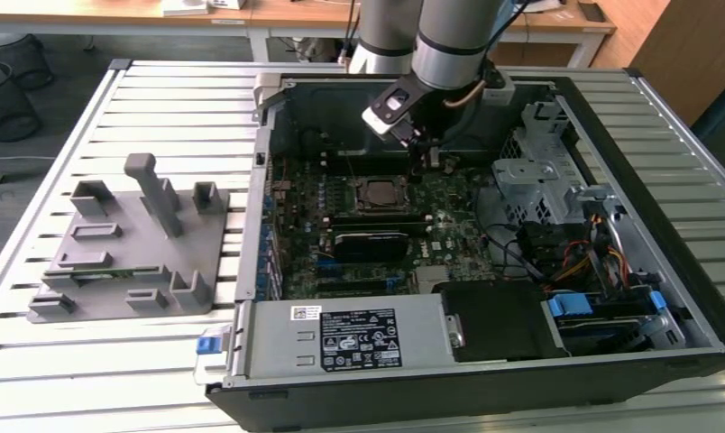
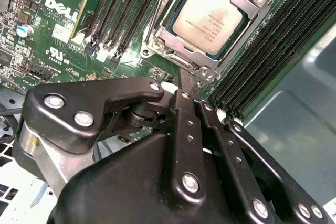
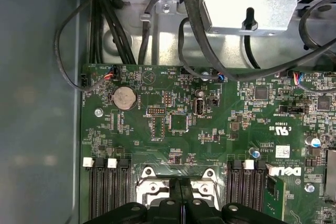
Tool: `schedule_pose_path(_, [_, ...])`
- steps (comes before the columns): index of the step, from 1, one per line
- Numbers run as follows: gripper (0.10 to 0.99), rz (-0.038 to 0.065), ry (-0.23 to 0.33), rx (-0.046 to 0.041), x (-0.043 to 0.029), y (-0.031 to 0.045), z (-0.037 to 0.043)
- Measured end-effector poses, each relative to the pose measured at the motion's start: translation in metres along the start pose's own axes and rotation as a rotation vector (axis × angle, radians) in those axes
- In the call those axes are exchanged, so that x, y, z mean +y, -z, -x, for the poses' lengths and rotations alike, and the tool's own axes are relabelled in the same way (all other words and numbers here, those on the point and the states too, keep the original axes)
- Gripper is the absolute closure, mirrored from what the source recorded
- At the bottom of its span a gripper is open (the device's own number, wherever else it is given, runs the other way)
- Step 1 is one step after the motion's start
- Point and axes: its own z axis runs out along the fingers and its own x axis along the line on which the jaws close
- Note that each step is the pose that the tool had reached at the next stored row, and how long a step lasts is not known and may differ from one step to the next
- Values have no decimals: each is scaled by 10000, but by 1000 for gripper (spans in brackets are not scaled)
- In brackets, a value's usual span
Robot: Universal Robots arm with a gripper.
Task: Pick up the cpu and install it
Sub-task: 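Close the cpu cover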
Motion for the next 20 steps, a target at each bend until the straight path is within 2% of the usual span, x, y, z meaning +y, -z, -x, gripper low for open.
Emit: schedule_pose_path(20, [980, 0, -1, 0, -7, -55, 0])
